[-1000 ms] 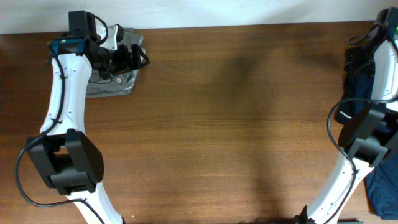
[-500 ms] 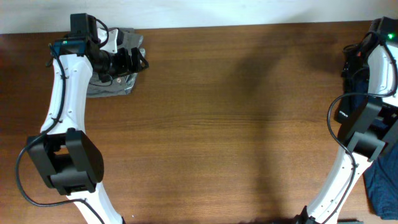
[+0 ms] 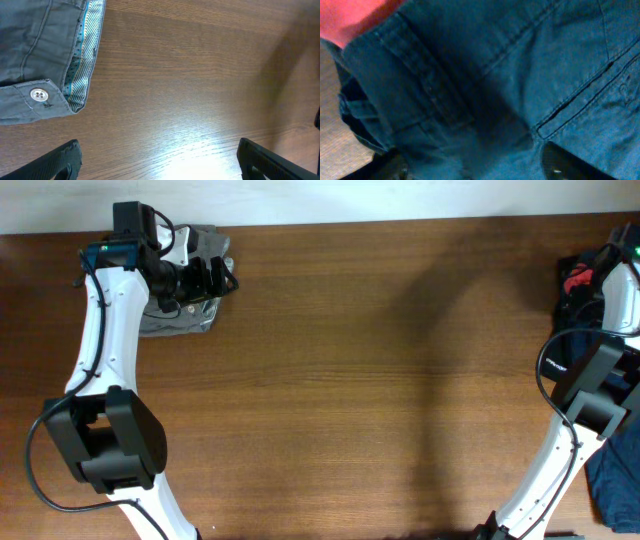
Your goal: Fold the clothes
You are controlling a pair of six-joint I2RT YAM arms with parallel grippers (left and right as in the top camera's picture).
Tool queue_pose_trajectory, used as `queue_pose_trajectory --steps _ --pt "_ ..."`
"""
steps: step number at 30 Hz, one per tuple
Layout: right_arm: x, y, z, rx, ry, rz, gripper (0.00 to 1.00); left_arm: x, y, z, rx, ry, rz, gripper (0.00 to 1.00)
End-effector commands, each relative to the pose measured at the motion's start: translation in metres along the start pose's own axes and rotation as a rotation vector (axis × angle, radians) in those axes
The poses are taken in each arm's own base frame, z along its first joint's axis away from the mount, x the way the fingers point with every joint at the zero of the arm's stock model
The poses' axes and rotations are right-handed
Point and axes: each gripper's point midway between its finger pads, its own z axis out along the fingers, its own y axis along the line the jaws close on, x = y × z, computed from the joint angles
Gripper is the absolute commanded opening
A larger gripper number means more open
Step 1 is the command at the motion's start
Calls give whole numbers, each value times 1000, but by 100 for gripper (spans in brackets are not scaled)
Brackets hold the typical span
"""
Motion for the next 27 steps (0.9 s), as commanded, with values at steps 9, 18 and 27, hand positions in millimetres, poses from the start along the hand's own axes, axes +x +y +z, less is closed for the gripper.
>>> queue_pose_trajectory --steps 9,18,27 --pt "1 3 4 -1 6 1 41 4 9 4 -43 14 13 99" --pt "2 19 -3 -108 8 5 4 4 11 4 -51 13 13 99" --pt "-10 28 -49 -238 -61 27 4 4 11 4 -51 13 13 99"
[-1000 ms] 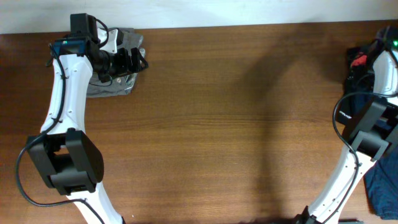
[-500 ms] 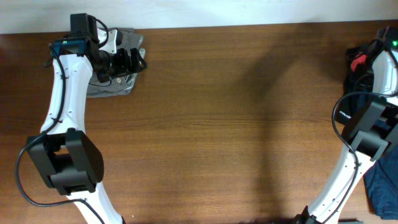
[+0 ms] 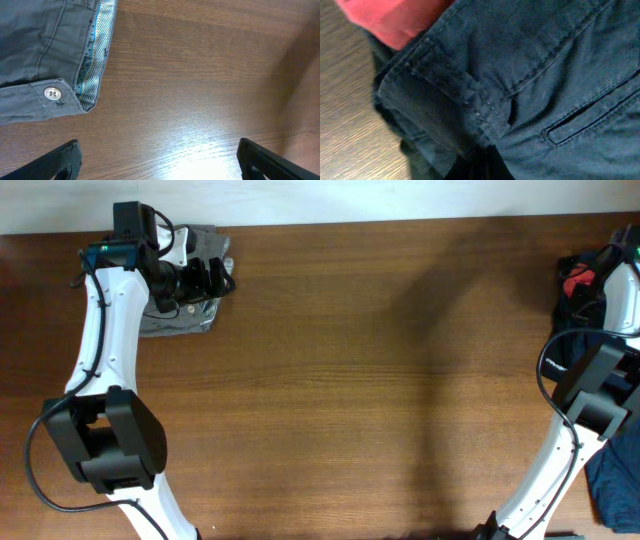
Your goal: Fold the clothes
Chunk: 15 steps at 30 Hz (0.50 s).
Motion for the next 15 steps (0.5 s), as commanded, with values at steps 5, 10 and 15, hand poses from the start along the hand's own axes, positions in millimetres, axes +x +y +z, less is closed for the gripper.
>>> queue_pose_trajectory --steps 5,10,15 --pt "-11 32 -58 -223 -76 16 4 4 3 4 -9 16 13 99" --pt "-10 49 -66 -277 -79 -5 4 4 3 4 -9 16 13 99" --pt "-9 38 -63 -150 -76 -21 8 4 3 4 -9 16 13 99"
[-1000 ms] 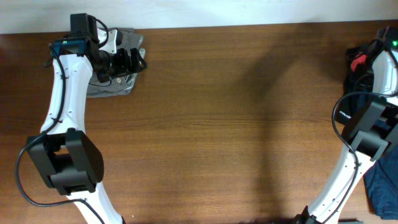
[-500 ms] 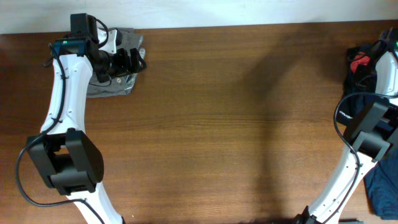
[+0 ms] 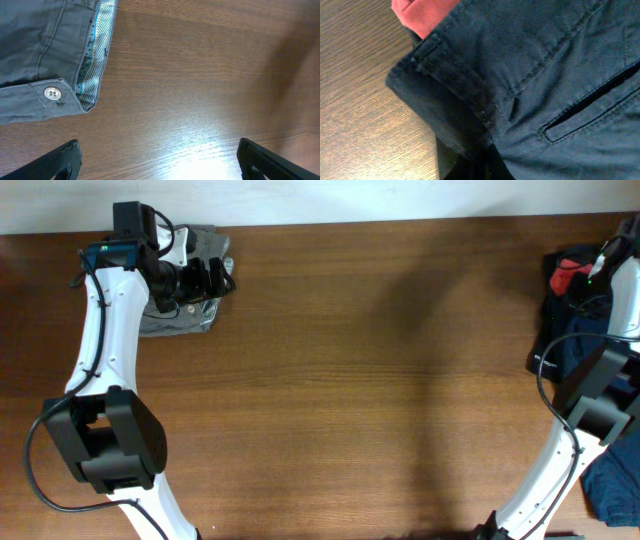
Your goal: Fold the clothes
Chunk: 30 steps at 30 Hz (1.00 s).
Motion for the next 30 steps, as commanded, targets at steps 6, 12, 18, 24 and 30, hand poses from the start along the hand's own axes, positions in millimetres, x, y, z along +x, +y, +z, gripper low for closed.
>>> queue_pose_trajectory --steps 6,12,18,24,30 --pt "-4 24 -17 -23 -31 -35 45 4 3 4 -9 16 14 99" --pt "10 38 6 7 4 -101 47 4 3 4 -10 16 14 99" --pt "8 25 12 144 -12 -116 54 4 5 4 -17 16 14 99" --pt "-5 17 10 193 -60 -105 55 4 8 4 -38 13 14 99" --pt "-15 18 12 193 -99 -124 64 4 8 4 -38 13 14 99"
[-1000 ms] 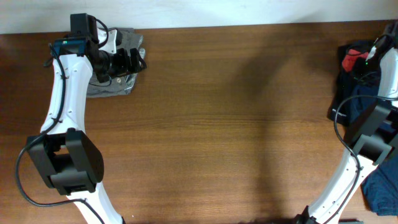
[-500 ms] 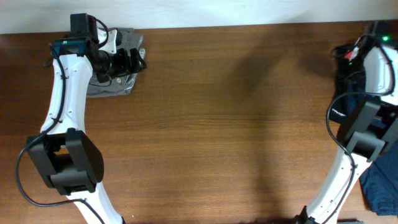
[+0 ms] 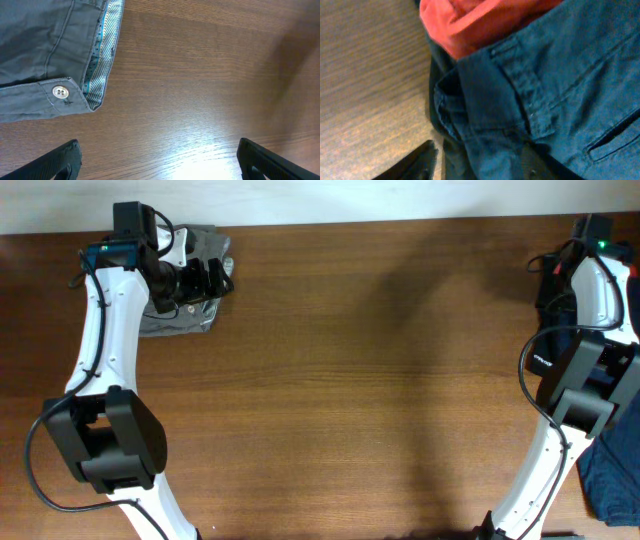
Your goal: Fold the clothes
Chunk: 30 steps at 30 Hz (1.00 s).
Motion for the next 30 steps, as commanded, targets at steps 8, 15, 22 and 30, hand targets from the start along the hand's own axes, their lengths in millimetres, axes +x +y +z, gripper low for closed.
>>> queue_pose_trajectory --steps 8,15,22,30 --pt "1 -5 10 40 4 -37 66 3 4 4 -11 10 16 99" --pt "0 -7 16 63 4 -37 64 2 3 4 -11 9 17 99" --pt "13 2 40 93 57 -91 65 2 3 4 -11 7 17 99" --pt "8 6 42 166 38 -113 57 2 3 4 -11 6 18 99"
